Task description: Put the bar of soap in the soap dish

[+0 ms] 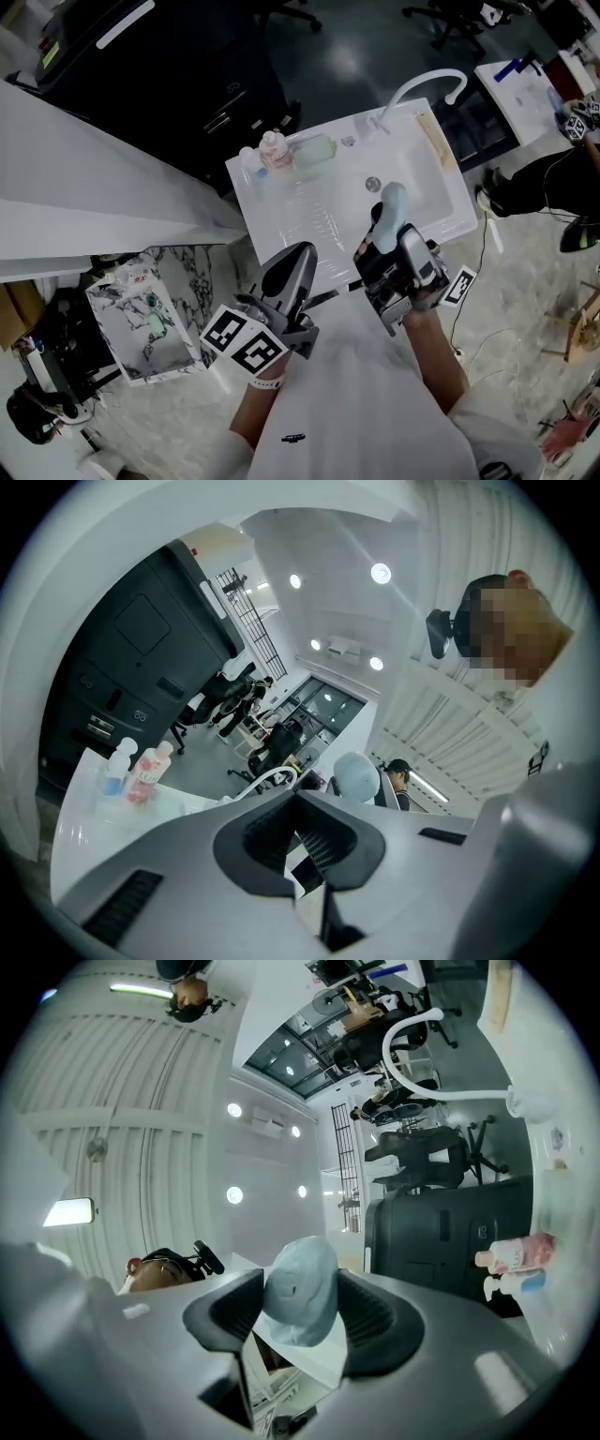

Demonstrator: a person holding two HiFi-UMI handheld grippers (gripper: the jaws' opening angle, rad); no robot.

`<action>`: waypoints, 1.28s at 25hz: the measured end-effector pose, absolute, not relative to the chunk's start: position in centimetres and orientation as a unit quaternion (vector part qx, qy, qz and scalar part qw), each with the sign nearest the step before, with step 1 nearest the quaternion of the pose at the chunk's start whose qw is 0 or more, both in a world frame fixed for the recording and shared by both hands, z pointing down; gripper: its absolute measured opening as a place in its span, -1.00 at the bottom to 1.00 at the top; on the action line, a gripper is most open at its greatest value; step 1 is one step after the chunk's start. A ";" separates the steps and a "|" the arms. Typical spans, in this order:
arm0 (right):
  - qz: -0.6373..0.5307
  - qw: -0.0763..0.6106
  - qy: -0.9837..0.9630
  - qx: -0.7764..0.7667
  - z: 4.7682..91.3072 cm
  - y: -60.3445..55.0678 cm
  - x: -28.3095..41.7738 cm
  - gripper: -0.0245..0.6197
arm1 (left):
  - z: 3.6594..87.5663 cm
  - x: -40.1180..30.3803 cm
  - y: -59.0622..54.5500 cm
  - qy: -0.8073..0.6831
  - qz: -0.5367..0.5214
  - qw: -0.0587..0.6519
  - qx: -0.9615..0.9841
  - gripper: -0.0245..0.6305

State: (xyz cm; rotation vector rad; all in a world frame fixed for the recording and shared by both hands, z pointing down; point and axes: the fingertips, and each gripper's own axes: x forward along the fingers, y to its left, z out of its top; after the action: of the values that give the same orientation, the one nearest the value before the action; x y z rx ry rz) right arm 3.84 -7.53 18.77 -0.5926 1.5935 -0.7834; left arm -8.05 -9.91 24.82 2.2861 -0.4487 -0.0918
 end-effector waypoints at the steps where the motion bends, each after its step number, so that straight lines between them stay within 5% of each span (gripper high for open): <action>1: -0.338 0.594 0.685 -0.252 18.8 -7.7 4.1 -0.11 | 24.8 -7.8 -10.1 -0.178 -0.035 0.394 0.901 -0.91; 32: -0.378 0.588 0.685 -0.206 26.9 -15.9 7.1 -0.12 | 29.8 -7.4 -14.5 -0.240 0.031 0.402 0.883 -0.91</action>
State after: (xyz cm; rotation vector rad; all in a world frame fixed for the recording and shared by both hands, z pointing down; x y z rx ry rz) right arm 7.09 -15.93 26.86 -0.4793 1.5954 -0.8813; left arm -7.37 -14.46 29.84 2.2315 -0.6057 0.0776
